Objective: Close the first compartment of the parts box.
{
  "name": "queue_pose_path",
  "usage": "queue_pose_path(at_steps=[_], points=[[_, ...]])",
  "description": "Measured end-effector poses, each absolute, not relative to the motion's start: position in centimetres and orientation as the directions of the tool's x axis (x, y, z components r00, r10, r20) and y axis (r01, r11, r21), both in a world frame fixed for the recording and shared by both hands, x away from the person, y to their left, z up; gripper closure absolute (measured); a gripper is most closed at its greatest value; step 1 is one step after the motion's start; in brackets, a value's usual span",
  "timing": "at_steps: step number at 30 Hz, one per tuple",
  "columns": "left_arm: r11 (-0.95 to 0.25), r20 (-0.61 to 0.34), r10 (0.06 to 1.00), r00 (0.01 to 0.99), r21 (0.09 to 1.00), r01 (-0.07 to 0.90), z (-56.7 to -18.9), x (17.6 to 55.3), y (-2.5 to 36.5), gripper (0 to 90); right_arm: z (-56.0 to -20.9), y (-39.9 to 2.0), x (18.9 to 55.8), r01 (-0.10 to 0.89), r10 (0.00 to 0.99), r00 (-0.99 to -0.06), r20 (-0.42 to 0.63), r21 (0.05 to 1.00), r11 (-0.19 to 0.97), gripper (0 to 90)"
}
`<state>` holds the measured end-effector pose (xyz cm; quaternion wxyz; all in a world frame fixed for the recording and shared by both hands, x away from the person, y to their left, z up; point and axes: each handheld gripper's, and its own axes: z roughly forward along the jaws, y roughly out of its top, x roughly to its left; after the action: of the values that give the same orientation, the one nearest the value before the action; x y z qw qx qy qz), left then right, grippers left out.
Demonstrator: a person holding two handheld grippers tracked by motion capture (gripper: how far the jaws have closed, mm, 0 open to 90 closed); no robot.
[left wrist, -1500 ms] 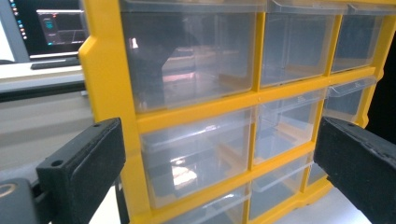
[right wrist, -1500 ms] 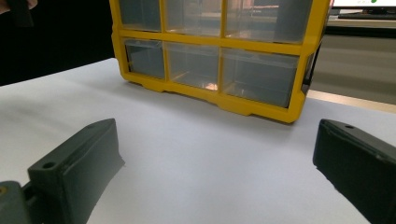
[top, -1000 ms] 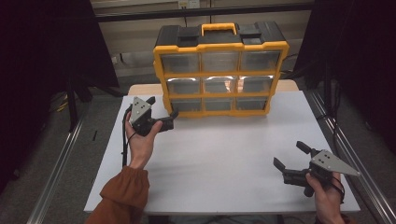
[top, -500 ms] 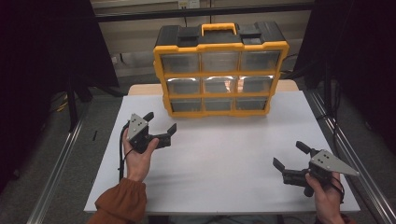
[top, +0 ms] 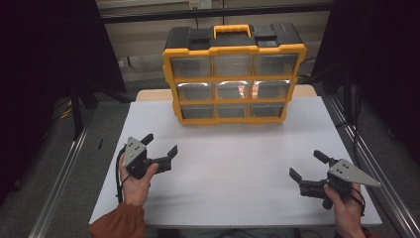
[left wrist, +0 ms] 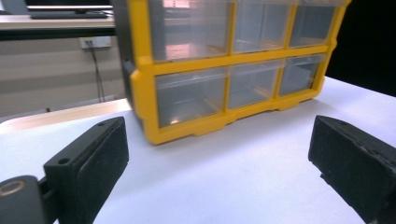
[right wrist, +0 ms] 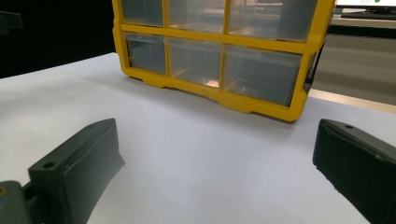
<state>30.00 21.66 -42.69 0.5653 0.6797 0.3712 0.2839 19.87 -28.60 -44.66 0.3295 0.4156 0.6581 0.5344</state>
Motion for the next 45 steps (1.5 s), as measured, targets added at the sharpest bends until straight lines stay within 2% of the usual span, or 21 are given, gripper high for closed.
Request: queue_pose_path(at_steps=[8, 11, 17, 28, 32, 37, 41, 45], points=[[-0.092, -0.031, 0.825, 0.564, 0.978, 0.187, -42.8, 28.4, 23.2, 6.4, -44.7, -28.6, 19.9, 0.196, 0.901, -0.434, 0.009, 0.977, 0.084, 0.5], [-0.047, -0.063, 0.835, 0.546, 0.982, 0.185, -42.9, 28.0, 23.8, 6.4, -44.7, -28.6, 19.9, 0.201, 0.902, -0.432, 0.014, 0.976, 0.081, 0.5], [-0.037, -0.077, 0.849, 0.522, 0.978, 0.204, -43.4, 27.1, 24.9, 6.3, -44.7, -28.7, 20.0, 0.200, 0.901, -0.433, 0.014, 0.976, 0.081, 0.4], [-0.068, -0.052, 0.863, 0.503, 0.974, 0.217, -43.9, 25.6, 26.8, 6.0, -44.7, -28.8, 19.8, 0.197, 0.905, -0.426, 0.015, 0.977, 0.077, 0.4], [-0.050, -0.075, 0.870, 0.487, 0.970, 0.238, -44.1, 25.1, 27.1, 6.1, -44.7, -28.8, 19.9, 0.208, 0.909, -0.415, 0.026, 0.976, 0.068, 0.3], [-0.073, -0.051, 0.885, 0.462, 0.967, 0.245, -44.2, 24.6, 27.3, 6.1, -44.7, -28.8, 19.7, 0.204, 0.910, -0.414, 0.023, 0.977, 0.068, 0.3], [-0.046, -0.076, 0.879, 0.470, 0.969, 0.243, -44.2, 24.8, 27.1, 6.1, -44.7, -29.0, 19.6, 0.205, 0.908, -0.417, 0.024, 0.976, 0.068, 0.2], [-0.060, -0.055, 0.875, 0.480, 0.973, 0.221, -43.9, 24.9, 27.0, 5.6, -44.8, -29.0, 19.8, 0.216, 0.913, -0.406, 0.037, 0.975, 0.056, 0.3]])
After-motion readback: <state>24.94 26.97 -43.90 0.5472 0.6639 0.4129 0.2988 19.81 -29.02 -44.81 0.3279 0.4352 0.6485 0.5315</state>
